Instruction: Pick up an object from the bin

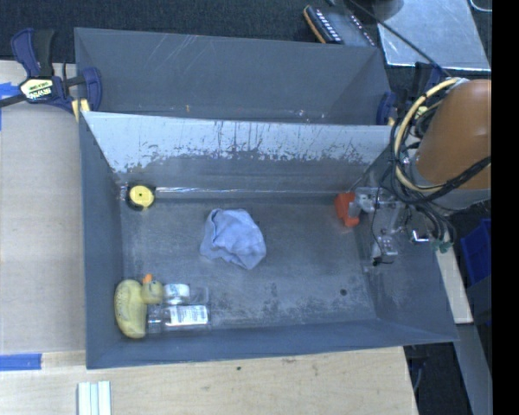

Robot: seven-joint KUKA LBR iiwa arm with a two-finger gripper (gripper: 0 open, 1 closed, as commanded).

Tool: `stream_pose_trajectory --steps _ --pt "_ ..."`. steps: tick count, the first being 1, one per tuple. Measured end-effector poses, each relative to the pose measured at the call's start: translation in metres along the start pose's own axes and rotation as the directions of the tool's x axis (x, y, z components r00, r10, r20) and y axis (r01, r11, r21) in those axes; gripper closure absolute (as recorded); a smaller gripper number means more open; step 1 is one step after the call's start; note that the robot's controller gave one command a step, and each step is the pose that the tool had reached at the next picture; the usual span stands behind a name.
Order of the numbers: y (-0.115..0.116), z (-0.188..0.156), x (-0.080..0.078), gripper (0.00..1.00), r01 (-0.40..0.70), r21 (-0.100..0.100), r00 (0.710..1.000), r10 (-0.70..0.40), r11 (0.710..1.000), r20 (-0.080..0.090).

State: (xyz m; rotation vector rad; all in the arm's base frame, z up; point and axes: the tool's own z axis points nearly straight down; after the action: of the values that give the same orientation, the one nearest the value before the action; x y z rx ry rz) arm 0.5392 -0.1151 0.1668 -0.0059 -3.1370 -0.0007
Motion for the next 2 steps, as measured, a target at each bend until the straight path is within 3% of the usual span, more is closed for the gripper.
stream_pose_trajectory --steps 1,2 --pt "0.001 -0.005 -0.002 0.00 0.003 0.001 1.000 -0.003 1.000 0.008" --pt "0.077 0.059 -0.024 0.00 -0.095 -0.001 0.995 0.095 0.995 0.006"
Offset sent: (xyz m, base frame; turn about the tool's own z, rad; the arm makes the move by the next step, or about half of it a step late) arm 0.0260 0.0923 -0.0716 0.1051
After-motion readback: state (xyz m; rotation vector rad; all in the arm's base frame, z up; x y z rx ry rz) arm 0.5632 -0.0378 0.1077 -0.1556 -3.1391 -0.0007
